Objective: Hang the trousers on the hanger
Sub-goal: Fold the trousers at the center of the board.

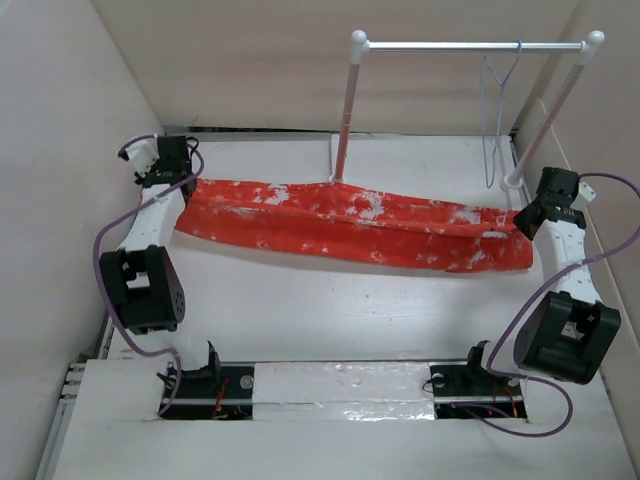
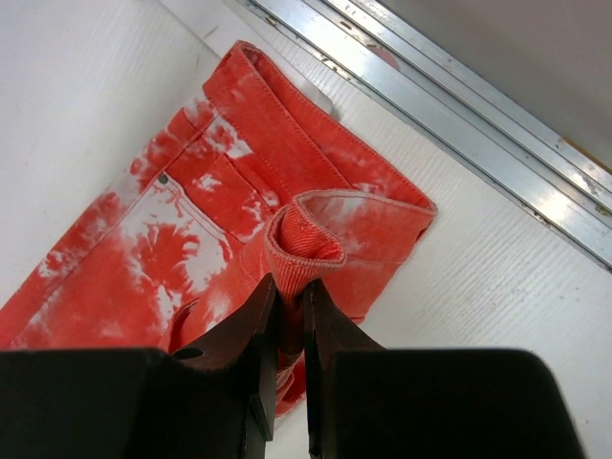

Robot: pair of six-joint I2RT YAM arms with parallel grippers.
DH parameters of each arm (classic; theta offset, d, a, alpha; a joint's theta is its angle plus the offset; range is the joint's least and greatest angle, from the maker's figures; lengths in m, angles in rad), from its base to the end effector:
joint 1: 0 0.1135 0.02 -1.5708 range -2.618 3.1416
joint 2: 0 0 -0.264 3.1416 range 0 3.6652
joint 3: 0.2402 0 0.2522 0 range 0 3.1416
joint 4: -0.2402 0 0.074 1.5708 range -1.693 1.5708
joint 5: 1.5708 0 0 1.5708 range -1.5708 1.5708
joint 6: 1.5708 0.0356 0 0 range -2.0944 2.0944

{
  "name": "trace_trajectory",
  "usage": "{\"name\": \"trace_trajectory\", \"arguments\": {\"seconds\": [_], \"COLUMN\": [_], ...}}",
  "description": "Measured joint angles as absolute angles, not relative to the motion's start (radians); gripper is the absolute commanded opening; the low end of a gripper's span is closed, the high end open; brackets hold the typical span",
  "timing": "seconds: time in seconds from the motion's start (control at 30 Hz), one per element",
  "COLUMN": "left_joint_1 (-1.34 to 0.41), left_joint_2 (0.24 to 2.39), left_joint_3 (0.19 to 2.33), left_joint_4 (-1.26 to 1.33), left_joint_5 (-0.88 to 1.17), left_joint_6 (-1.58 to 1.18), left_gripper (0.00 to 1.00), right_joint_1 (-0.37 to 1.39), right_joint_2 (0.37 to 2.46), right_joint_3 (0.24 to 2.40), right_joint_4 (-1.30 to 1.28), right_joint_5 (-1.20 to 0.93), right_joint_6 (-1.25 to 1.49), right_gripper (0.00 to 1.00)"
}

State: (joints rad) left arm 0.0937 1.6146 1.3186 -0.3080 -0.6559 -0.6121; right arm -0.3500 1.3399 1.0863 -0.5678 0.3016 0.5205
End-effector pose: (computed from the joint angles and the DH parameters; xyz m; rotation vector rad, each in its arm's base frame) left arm 0.3639 0.0560 0.3051 -1.0411 1.7783 0.3942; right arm 0.2644 -0.1078 0.2881 1.1219 2.0786 -0.2780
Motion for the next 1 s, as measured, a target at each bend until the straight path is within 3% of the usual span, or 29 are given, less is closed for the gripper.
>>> {"name": "trace_trajectory", "arguments": {"seconds": [0.8,0.97,1.0], "left_joint_1": [0.047,0.040,0.043], "left_joint_2": [2.160,2.234,2.247], "left_joint_3": [1.854,1.895,1.904], "left_joint_4": [-0.318,-0.281,-0.275], "left_joint_5": [-0.632,-0.620,-0.619], "left_joint_6": [-0.427,-0.386,-0.379], "left_gripper": [0.00,0.19,0.28], "right_joint_1": [-0.293,-0.293,-0.293], "right_joint_2": [1.620,1.684,1.698], "right_joint_3": [1.300,1.351,1.363], "right_joint_4": [-0.500,-0.497,-0.498], "right_joint_5": [0.332,0.356,0.362], "right_joint_6": [0.524,0.516,0.515], "right_gripper": [0.03,0.11,0.19]}}
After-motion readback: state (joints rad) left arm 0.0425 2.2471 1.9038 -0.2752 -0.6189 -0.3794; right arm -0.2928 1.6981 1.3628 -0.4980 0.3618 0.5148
